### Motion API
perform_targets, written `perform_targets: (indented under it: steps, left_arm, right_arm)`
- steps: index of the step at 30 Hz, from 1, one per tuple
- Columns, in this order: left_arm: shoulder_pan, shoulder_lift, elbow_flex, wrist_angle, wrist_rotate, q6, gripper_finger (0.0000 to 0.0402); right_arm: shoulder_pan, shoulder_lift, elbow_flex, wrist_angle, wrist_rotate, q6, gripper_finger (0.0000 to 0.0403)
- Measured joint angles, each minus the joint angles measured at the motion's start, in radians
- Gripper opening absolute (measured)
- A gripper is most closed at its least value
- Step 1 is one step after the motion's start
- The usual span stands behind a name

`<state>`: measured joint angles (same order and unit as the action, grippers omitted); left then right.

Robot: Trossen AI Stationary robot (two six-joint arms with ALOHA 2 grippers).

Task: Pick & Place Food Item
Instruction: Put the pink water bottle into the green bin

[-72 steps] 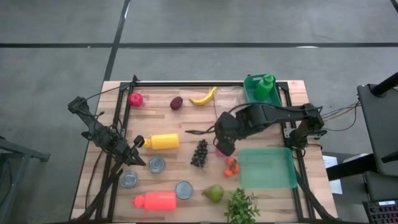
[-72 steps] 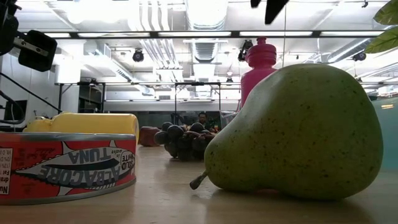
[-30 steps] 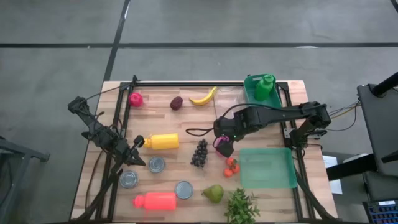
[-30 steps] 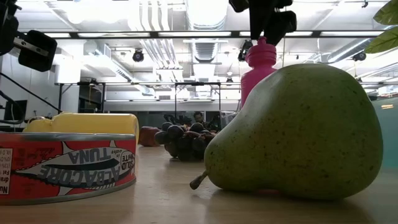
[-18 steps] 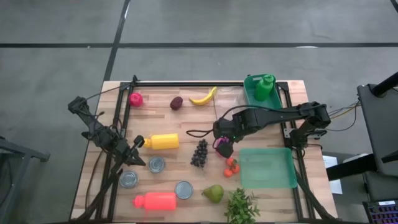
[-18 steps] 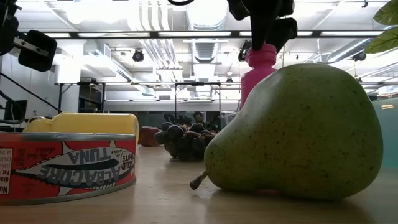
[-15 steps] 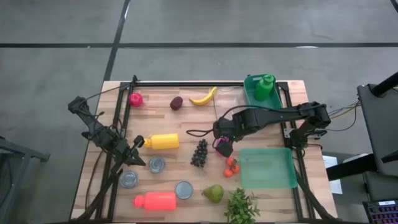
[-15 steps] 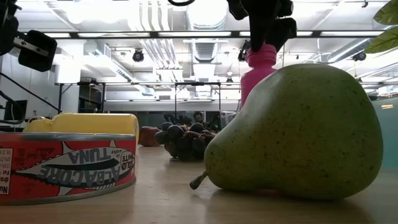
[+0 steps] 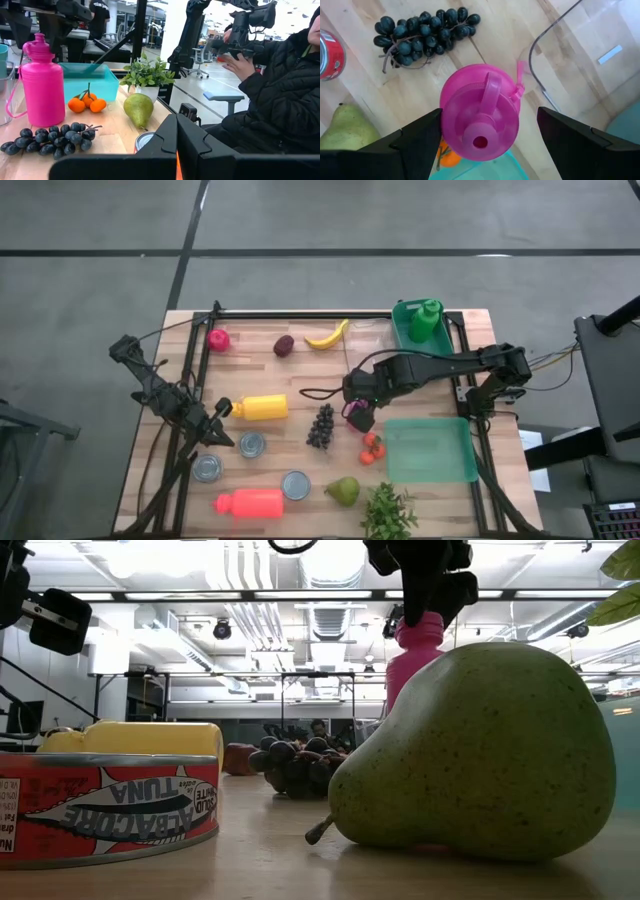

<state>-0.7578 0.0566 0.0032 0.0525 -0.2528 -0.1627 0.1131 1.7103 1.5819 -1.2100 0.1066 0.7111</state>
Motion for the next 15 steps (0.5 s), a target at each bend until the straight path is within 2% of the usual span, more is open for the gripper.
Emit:
perform_targets:
  steps: [10, 15]
  left_arm:
    - [0.000, 0.000, 0.000, 0.000, 0.000, 0.000, 0.0000]
    - [0.000, 0.000, 0.000, 0.000, 0.000, 0.000, 0.0000]
  right_arm:
    - [0.000, 0.002, -0.021, 0.017, -0.010, 0.011, 0.0315]
    - [0.000, 0.002, -0.021, 0.020, -0.010, 0.011, 0.0272]
